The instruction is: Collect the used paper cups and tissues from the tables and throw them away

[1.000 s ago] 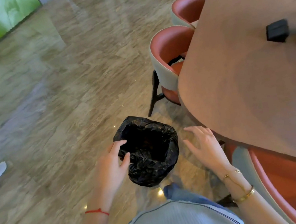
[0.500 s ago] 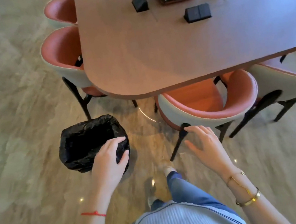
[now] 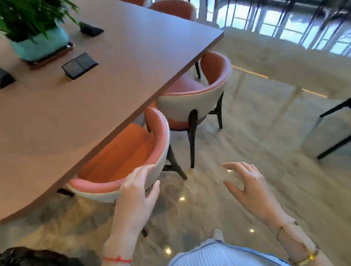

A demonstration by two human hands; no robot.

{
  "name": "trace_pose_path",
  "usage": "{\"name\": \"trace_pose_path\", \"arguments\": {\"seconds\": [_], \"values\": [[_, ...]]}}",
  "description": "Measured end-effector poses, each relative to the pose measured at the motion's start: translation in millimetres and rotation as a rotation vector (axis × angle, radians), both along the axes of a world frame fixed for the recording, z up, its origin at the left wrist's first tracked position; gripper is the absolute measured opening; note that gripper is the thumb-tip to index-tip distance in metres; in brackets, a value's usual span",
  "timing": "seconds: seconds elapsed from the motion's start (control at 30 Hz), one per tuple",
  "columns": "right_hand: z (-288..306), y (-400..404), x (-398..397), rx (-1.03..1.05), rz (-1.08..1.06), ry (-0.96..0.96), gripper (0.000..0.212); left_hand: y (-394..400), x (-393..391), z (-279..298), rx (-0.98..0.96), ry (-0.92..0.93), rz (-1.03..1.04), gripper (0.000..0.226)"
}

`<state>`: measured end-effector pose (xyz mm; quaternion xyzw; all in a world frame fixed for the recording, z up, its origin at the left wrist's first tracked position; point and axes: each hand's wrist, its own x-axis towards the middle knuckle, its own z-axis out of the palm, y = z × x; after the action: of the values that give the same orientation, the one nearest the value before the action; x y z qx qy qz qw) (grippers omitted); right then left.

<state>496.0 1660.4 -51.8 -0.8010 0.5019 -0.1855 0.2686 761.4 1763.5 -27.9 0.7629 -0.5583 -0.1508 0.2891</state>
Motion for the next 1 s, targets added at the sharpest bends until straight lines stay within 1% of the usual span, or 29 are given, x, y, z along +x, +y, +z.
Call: {"name": "trace_pose_path", "arguments": {"seconds": [0.13, 0.27, 0.47, 0.57, 0.7, 1.0], "values": [[9, -69, -70, -0.033, -0.122, 0.012, 0.035, -93, -53, 7, -0.031, 0.004, -0.102, 0.036], [12, -123, -118, -0.045, -0.24, 0.001, 0.035, -170, -91, 13, -0.031, 0.02, -0.189, 0.037], [2, -195, -158, -0.041, -0.421, -0.058, 0.035, -290, -134, 8, -0.001, 0.034, -0.336, 0.036], [-6, -232, -168, -0.02, -0.455, -0.051, 0.035, -348, -147, 3, -0.007, 0.053, -0.389, 0.037], [-10, -316, -180, 0.009, -0.504, -0.038, 0.033, -448, -164, 2, -0.011, 0.072, -0.435, 0.038], [24, -547, -189, -0.046, -0.554, -0.076, 0.032, -679, -174, 27, -0.031, 0.01, -0.475, 0.037]]}}
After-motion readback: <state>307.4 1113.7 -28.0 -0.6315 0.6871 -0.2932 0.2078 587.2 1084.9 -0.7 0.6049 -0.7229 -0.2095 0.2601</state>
